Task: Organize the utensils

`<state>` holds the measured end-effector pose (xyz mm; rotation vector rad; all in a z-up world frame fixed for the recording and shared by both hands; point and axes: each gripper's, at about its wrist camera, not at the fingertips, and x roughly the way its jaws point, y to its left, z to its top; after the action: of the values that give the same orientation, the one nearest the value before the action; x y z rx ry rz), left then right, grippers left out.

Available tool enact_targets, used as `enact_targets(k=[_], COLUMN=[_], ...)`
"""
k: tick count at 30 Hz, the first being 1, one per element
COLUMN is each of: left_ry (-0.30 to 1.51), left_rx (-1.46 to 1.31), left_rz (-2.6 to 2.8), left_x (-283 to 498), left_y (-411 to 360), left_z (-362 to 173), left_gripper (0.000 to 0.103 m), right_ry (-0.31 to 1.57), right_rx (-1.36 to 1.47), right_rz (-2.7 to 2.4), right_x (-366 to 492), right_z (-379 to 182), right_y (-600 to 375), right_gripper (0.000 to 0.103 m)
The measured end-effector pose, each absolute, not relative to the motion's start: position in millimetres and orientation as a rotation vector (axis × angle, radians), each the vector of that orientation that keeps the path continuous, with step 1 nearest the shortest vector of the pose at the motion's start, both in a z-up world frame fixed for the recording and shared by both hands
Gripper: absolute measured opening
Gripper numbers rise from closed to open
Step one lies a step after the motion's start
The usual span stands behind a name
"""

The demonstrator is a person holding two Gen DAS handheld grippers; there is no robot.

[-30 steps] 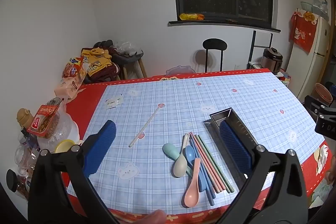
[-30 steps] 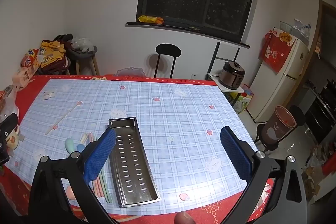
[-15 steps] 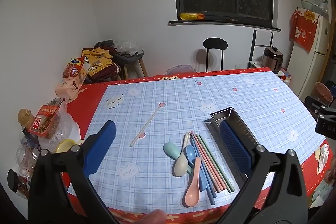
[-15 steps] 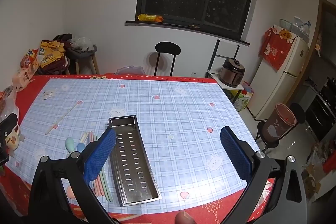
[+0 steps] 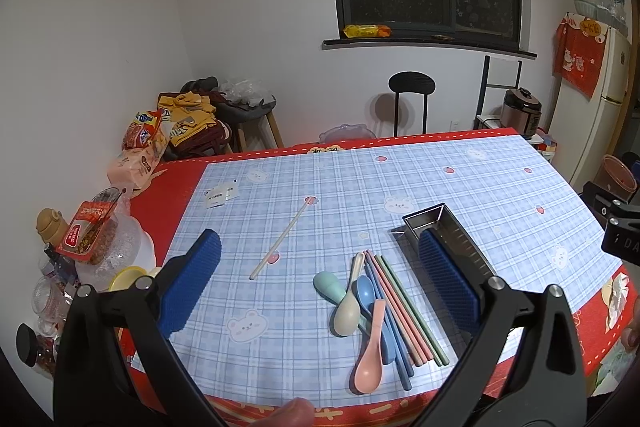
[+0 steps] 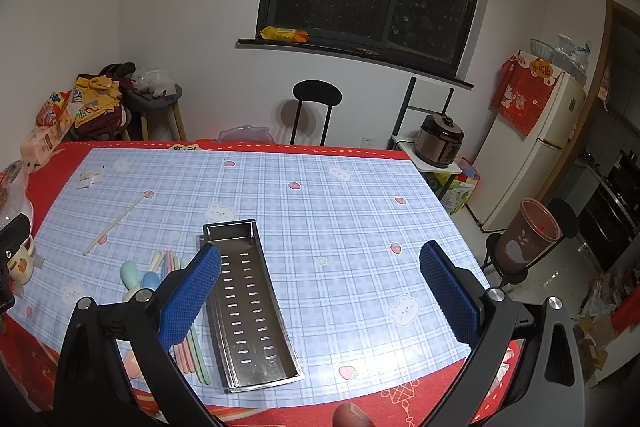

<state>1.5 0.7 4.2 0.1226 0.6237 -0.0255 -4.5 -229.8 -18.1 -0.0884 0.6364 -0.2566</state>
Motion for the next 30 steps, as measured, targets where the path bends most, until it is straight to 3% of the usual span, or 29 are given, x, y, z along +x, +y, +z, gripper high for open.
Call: enact_targets(k=[30], left_ry=[0.621], left_rx=[0.128], left_rz=[-0.025], left_x=[1.4], left_y=[-0.2], left_z=[4.3], left_gripper=[0.097], right_ry=[0.645], right_rx=[-0.087], right_rz=[-0.269], right_x=[-2.4], right_z=[-14.9], right_y=[-232.3], right_gripper=[0.097])
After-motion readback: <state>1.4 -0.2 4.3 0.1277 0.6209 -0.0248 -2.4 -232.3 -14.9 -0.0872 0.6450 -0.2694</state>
